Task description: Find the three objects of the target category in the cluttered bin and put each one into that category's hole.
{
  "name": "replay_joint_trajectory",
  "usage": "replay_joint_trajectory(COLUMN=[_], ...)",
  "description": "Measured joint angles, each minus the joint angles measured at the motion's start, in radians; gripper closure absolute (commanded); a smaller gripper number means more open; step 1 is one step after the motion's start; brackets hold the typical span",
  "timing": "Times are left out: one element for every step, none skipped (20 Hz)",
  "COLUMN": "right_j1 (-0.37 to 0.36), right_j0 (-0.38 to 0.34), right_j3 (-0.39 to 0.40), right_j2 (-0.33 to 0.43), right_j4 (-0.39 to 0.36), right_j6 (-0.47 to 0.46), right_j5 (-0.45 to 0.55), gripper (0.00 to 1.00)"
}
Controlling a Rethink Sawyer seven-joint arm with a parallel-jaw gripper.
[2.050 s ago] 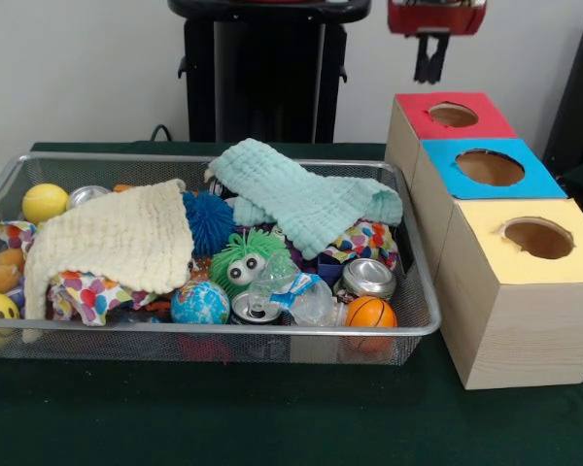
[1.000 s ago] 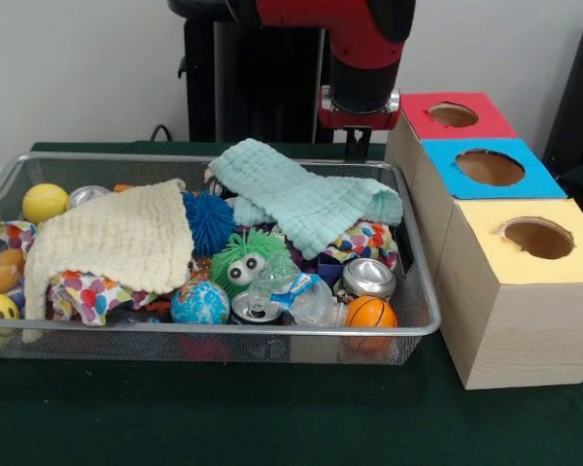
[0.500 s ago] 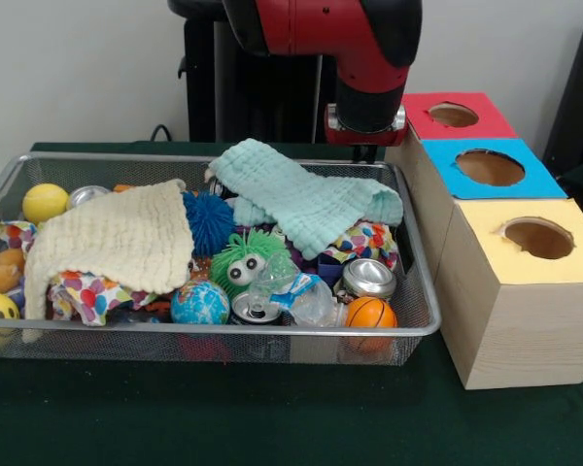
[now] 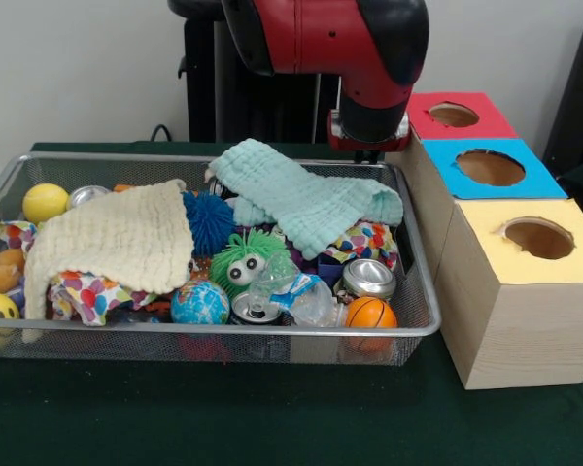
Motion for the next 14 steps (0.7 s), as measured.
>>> replay_joint_trajectory(right_j1=[0.002,0.003,0.004,0.005,0.005,0.004,0.002,-0.003,-0.014,-0.024,-0.041,-0.057,-0.074,-0.091], right_j0=[0.001,0.002,0.003,0.004,0.006,0.007,0.008,0.009,0.010,0.010,0.010,0.010,0.010,0.010], right_j3=[-0.005,-0.009,-0.013,-0.018,-0.021,-0.023,-0.023,-0.022,-0.018,-0.014,-0.007,0.001,0.007,0.014], right_j2=[0.000,0.000,0.000,0.000,0.000,0.000,0.000,0.000,0.000,0.000,0.001,0.001,0.001,0.000], right_j4=[-0.001,-0.002,-0.004,-0.006,-0.009,-0.011,-0.013,-0.014,-0.014,-0.014,-0.014,-0.014,-0.014,-0.014], right_j6=[0.000,0.000,0.000,0.000,0.000,0.000,0.000,0.000,0.000,0.000,0.000,0.000,0.000,0.000], right_j5=[0.010,0.016,0.024,0.032,0.038,0.042,0.043,0.043,0.044,0.044,0.044,0.044,0.044,0.043], gripper=[1.00,1.00,1.00,1.00,1.00,1.00,1.00,1.00,1.00,1.00,1.00,1.00,1.00,1.00])
